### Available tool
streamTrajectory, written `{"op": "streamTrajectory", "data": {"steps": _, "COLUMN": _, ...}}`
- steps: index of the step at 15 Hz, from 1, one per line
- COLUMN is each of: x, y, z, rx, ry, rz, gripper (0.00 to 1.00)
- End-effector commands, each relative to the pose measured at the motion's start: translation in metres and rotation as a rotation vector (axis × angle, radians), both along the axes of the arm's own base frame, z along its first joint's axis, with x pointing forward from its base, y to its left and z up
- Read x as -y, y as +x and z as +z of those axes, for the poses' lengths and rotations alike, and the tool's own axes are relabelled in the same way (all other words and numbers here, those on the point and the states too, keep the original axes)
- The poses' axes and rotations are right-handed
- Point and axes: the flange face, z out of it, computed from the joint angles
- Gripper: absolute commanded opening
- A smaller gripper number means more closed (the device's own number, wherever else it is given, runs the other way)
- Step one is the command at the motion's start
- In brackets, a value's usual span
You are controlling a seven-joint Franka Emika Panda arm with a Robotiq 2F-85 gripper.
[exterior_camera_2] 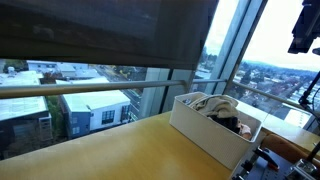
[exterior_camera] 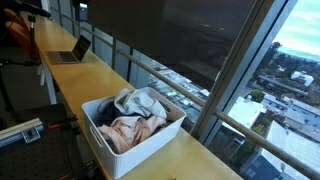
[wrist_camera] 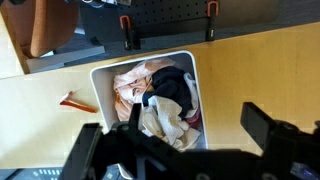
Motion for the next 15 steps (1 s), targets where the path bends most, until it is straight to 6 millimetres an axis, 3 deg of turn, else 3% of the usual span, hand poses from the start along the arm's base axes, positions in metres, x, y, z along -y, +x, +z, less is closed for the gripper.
{"op": "streamTrajectory", "data": {"steps": 1, "x": 0.0, "y": 0.0, "z": 0.0, "rx": -0.001, "ry": 0.0, "rz": 0.0, "gripper": 1.0}}
{"op": "streamTrajectory", "data": {"steps": 5, "x": 0.007, "y": 0.005, "z": 0.002, "rx": 0.023, "ry": 0.006, "rz": -0.003, "gripper": 1.0}}
{"op": "streamTrajectory", "data": {"steps": 9, "x": 0.029, "y": 0.036, "z": 0.007, "rx": 0.134, "ry": -0.016, "rz": 0.007, "gripper": 1.0}}
{"op": "streamTrajectory", "data": {"steps": 12, "x": 0.046, "y": 0.071, "z": -0.007, "rx": 0.223, "ry": -0.008, "rz": 0.011, "gripper": 1.0}}
{"op": "streamTrajectory", "data": {"steps": 15, "x": 0.064, "y": 0.107, "z": -0.042, "rx": 0.274, "ry": 0.028, "rz": -0.01, "gripper": 1.0}}
